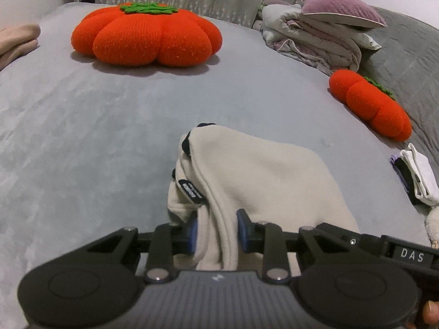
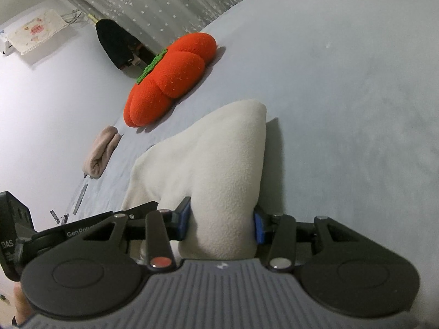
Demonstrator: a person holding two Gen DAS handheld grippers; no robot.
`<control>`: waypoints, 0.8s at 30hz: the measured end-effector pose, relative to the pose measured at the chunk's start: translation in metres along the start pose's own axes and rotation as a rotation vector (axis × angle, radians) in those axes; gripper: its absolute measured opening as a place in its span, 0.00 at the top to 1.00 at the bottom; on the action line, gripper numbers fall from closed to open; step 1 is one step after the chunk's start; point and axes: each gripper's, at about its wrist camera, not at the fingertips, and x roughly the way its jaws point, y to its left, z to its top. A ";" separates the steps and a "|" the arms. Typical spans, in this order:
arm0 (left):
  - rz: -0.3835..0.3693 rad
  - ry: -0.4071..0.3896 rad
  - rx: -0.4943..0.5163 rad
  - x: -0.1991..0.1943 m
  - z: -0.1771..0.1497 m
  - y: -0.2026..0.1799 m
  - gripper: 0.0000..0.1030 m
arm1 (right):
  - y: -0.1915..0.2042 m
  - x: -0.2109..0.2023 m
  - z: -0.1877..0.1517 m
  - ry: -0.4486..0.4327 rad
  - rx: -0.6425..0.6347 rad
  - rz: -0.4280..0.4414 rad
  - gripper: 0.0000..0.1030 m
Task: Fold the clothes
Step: 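Lift the folded bundle with both grippers and carry it toward the orange pumpkin pillow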
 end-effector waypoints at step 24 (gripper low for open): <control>-0.067 -0.057 0.048 -0.014 -0.010 -0.046 0.76 | 0.021 -0.038 0.009 -0.082 -0.233 -0.114 0.57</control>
